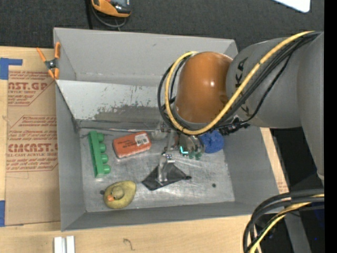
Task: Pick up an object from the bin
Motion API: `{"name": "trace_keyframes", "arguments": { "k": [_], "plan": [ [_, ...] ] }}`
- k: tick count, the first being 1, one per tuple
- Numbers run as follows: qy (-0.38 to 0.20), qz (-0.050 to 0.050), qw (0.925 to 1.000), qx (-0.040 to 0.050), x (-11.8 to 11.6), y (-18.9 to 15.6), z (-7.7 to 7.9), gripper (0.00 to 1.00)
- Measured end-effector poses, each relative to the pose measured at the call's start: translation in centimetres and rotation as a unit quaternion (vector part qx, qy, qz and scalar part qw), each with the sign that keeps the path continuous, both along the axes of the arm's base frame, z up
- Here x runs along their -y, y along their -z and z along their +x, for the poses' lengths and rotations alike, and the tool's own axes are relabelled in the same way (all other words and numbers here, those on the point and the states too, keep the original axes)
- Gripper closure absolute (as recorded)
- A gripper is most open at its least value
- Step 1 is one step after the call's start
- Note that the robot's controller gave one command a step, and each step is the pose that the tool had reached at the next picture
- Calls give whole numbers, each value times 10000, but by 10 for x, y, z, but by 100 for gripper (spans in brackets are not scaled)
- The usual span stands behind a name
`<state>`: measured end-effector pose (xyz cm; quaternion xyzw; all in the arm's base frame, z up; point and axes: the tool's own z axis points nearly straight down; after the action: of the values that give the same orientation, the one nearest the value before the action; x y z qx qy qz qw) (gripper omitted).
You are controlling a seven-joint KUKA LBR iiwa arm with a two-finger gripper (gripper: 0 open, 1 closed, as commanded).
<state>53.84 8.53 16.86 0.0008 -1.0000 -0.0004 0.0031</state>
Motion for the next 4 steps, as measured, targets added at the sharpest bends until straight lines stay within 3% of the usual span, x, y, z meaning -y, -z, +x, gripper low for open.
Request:
{"name": "trace_keyframes", "arguments": {
  "k": [1, 2, 3, 4],
  "plan": [
    [4, 3, 10000, 37, 0, -3, 2, 0],
    [-107, 3, 9999, 66, 22, 49, -16, 0],
    [-563, 3, 9984, 29, 20, 83, -59, 100],
    [-563, 3, 9984, 29, 20, 83, -59, 100]
  ]
}}
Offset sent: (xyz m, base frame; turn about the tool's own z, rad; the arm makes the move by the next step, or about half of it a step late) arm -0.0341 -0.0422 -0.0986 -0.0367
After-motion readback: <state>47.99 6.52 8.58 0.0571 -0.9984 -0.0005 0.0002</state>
